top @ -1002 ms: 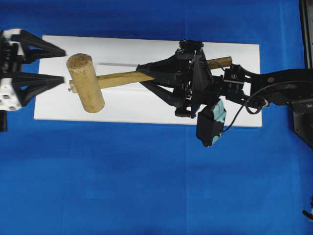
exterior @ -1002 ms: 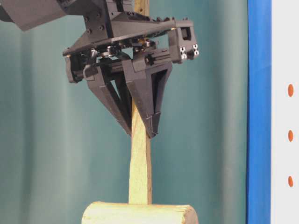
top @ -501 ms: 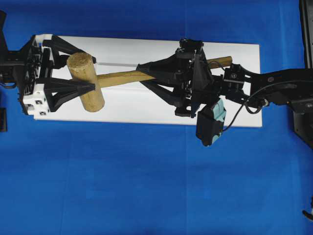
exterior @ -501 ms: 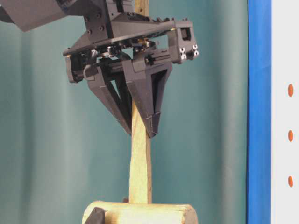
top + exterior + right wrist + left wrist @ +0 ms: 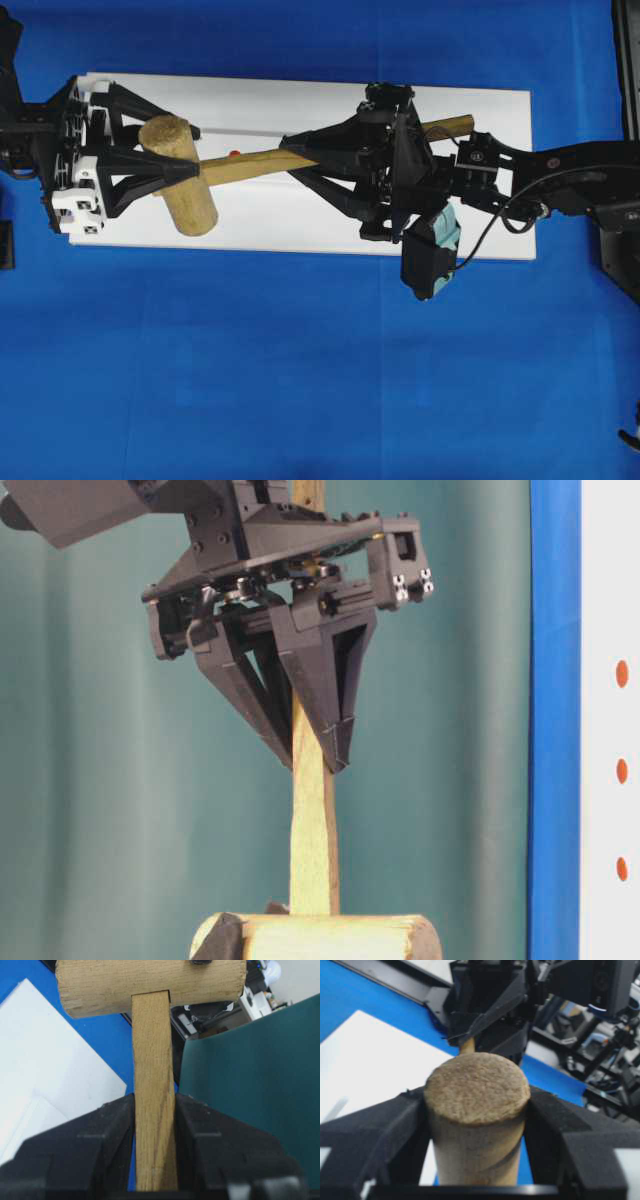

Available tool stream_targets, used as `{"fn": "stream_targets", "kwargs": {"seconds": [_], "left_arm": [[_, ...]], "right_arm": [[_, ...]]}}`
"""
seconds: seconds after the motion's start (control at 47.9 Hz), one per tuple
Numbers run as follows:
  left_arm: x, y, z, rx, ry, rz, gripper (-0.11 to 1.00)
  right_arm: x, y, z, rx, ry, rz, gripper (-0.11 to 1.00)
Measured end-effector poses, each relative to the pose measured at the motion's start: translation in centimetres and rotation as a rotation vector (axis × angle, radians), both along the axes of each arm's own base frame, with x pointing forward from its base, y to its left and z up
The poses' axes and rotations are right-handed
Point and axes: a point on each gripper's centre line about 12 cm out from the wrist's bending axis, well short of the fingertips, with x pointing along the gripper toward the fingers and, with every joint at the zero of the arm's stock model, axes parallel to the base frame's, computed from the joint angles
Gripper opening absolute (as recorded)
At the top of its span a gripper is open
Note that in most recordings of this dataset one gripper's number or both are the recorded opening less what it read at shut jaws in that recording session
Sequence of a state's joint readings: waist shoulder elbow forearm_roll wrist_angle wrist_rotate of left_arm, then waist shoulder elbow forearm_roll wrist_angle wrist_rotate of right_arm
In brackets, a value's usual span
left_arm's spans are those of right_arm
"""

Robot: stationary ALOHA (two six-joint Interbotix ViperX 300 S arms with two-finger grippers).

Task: Hit the mark with a hammer.
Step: 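Grasp the mallet head with the left gripper, then slide the right gripper along the handle and regrasp it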

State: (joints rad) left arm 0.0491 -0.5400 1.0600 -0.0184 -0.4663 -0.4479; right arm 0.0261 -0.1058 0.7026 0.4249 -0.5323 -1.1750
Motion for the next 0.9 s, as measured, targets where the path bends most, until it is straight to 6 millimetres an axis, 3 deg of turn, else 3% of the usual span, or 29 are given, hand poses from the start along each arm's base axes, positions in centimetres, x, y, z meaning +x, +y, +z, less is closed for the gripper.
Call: {"fn": "stream_targets", "kwargs": {"seconds": [0.48, 0.564, 0.773, 0.835, 0.898], "left_arm": [[0.1, 0.1, -0.3, 0.007, 0.017, 0.002, 0.46], [0.1, 0.1, -0.3, 0.007, 0.019, 0.004, 0.46], [0.1, 0.1, -0.3, 0.011, 0.021, 0.004, 0.46], [0.1, 0.1, -0.4, 0.021, 0.03, 0.003, 0.46], [0.1, 0.1, -0.7, 0.055, 0.049, 0.0, 0.46]], "right_arm": [[0.1, -0.8, -0.6, 0.089, 0.064, -0.033, 0.11], [0.2, -1.0, -0.7, 0.114, 0.092, -0.032, 0.28], [0.0, -1.5, -1.0, 0.157, 0.12, -0.05, 0.88], [0.0, -1.4, -1.0, 0.163, 0.123, -0.048, 0.96], [0.0, -1.2, -1.2, 0.187, 0.136, -0.045, 0.94]]}}
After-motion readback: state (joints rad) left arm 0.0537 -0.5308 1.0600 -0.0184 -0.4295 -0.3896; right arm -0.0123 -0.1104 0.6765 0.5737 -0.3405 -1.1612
